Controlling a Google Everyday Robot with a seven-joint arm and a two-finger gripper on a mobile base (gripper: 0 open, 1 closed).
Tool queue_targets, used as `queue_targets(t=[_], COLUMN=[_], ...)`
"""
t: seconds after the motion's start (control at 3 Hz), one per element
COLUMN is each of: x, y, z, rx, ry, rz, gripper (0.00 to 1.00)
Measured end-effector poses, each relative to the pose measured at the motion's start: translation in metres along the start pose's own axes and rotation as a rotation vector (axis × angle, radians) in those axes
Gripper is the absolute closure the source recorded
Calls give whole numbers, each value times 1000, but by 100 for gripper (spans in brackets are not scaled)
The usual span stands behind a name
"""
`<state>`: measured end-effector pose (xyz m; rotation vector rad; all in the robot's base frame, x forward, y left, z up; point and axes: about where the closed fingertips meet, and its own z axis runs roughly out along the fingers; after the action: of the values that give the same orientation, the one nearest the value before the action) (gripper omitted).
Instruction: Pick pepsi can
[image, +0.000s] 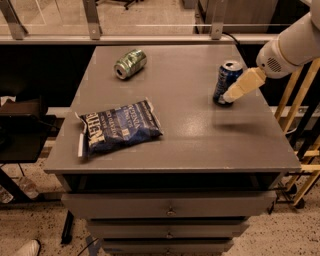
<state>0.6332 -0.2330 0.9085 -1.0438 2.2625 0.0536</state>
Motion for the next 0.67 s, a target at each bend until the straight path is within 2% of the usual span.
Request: queue_targets(t=[0.67], x=[-20], y=[-3], z=[20], rx=[-48], ry=[-60], rz=[12], gripper=[0])
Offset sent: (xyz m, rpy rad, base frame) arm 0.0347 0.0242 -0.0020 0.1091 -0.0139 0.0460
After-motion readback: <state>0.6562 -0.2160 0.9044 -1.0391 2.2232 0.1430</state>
